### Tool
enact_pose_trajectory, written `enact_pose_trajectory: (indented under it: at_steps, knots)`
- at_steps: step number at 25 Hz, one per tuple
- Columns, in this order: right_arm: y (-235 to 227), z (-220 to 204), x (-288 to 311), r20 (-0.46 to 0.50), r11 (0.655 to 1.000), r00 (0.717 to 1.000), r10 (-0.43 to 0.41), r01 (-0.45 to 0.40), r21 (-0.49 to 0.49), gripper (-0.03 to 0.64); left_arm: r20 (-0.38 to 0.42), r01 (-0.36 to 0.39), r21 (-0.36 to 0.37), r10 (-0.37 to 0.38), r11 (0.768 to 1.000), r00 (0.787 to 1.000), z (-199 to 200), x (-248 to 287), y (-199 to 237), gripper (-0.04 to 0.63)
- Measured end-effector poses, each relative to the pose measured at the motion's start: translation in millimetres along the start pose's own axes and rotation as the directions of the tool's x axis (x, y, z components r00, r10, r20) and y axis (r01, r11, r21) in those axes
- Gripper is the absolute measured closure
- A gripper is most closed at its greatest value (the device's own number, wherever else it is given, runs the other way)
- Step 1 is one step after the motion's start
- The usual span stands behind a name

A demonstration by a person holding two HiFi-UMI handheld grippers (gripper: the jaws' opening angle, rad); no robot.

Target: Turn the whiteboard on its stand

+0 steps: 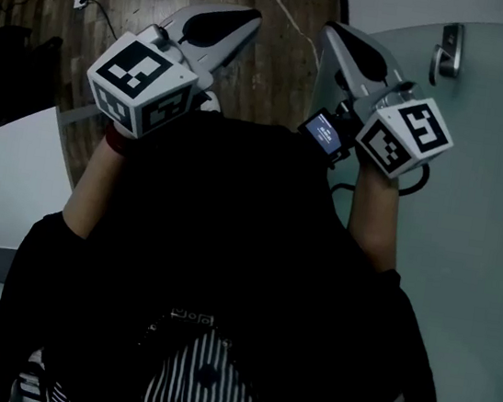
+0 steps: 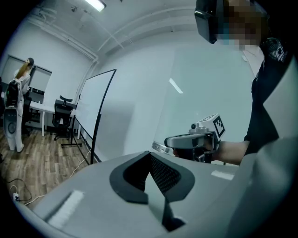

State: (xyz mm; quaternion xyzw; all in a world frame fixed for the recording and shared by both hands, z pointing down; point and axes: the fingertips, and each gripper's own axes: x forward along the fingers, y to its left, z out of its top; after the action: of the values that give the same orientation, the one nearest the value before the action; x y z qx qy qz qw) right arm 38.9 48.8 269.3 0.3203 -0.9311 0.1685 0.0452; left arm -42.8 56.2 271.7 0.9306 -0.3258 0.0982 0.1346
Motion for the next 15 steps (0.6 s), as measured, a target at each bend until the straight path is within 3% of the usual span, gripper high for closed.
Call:
enact_pose_trajectory:
  at_steps: [3,7,15]
  knots:
    - [-47.1,10.2,39.2,-0.016,0.999,1.000,0.001,0.000,0.043,0.617,-0.023,-0.009,-0.017,0.009,1.000,1.000,10.4,33.6,51.0,0.592]
    - [-69.9,10.4,69.9,-0.043,0.999,0.999,-0.033,0.034,0.012,0.617,-0.049,-0.022,-0.009,0.021,1.000,0.999,8.6,47.1,90.9,0.592]
    - [-85.2,-7.0,100.4,-0.058,0.999,0.998,0.000,0.002,0.042,0.617,-0.051,-0.043,-0.057,0.040,0.997,0.998,-16.6,50.4,115.1,0.592]
